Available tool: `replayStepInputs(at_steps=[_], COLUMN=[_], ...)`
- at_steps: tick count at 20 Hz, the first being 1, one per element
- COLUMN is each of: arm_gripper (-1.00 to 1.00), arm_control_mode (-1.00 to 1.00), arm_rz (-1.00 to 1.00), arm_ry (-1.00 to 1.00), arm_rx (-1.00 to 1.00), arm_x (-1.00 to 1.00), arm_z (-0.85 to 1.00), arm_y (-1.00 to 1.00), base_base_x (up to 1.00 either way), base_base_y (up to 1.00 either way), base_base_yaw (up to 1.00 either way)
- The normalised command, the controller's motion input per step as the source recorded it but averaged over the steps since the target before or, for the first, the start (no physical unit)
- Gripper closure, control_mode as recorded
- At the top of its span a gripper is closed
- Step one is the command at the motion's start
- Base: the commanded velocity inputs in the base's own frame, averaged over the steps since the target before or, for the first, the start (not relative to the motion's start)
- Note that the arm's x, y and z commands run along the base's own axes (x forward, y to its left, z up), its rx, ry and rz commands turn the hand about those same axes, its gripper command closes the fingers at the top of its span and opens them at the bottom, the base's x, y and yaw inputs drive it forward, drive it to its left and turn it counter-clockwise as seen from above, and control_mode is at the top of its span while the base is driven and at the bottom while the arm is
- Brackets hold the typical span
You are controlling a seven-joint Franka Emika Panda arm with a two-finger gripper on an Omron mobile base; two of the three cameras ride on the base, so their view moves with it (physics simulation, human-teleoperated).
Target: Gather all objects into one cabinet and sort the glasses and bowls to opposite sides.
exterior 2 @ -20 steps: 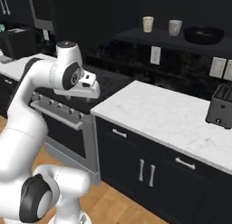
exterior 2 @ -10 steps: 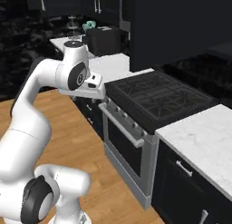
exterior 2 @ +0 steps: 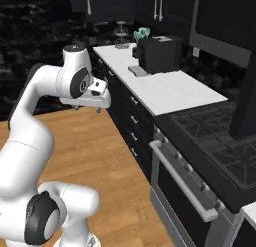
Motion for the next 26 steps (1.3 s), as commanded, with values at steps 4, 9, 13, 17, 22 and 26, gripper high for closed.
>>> replayStepInputs(at_steps=[4,9,13,17,22,26], arm_gripper=[-1.0,-1.0,-1.0,-1.0,-1.0,-1.0], arm_control_mode=[1.0,1.0,1.0,1.0,1.0,1.0], arm_rz=[0.0,0.0,0.0,0.0,0.0,0.0], arm_ry=[0.0,0.0,0.0,0.0,0.0,0.0], arm_rx=[0.0,0.0,0.0,0.0,0.0,0.0], arm_x=[0.0,0.0,0.0,0.0,0.0,0.0], arm_z=[0.0,0.0,0.0,0.0,0.0,0.0], arm_y=[0.0,0.0,0.0,0.0,0.0,0.0], base_base_x=[1.0,1.0,1.0,1.0,1.0,1.0], base_base_y=[1.0,1.0,1.0,1.0,1.0,0.84], base_base_yaw=[0.16,0.11,0.04,0.07,0.08,0.07])
